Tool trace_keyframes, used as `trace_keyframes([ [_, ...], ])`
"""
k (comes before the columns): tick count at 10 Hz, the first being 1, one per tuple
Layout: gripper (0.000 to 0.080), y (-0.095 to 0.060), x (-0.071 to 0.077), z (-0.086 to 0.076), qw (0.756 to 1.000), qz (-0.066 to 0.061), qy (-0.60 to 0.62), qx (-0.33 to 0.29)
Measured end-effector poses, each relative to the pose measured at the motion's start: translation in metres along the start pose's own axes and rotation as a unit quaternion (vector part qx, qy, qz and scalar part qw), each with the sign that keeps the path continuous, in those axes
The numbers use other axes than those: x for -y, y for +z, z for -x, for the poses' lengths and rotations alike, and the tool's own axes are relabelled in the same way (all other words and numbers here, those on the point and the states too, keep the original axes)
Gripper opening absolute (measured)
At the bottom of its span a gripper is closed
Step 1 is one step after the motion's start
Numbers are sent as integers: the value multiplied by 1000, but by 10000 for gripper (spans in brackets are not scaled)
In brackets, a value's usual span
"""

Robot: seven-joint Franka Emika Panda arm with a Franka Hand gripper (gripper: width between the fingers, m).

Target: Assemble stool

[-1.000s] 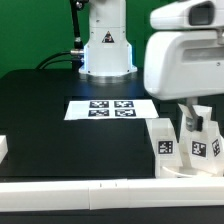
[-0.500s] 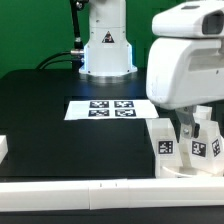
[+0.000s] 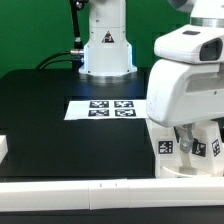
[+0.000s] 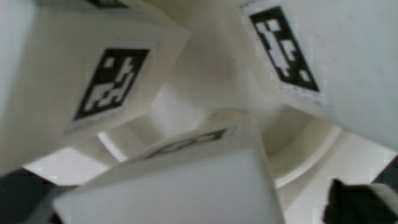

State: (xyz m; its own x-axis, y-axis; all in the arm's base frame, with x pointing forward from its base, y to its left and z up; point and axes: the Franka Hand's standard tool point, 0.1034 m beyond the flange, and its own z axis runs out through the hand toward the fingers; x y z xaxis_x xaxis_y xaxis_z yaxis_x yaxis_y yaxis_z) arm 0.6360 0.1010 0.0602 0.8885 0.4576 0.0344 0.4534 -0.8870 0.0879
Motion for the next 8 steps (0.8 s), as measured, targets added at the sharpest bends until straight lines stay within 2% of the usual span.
trace_keyframes([
  [1,398,0,0,0,1000,0,9,0],
  [2,398,0,0,0,998,0,55,0],
  [3,328,0,0,0,996,0,87,0],
  [6,328,0,0,0,976,-1,217,-1],
  [7,328,0,3,-2,953,-1,303,-6],
  [8,327,1,10,-3,918,-4,396,-5],
])
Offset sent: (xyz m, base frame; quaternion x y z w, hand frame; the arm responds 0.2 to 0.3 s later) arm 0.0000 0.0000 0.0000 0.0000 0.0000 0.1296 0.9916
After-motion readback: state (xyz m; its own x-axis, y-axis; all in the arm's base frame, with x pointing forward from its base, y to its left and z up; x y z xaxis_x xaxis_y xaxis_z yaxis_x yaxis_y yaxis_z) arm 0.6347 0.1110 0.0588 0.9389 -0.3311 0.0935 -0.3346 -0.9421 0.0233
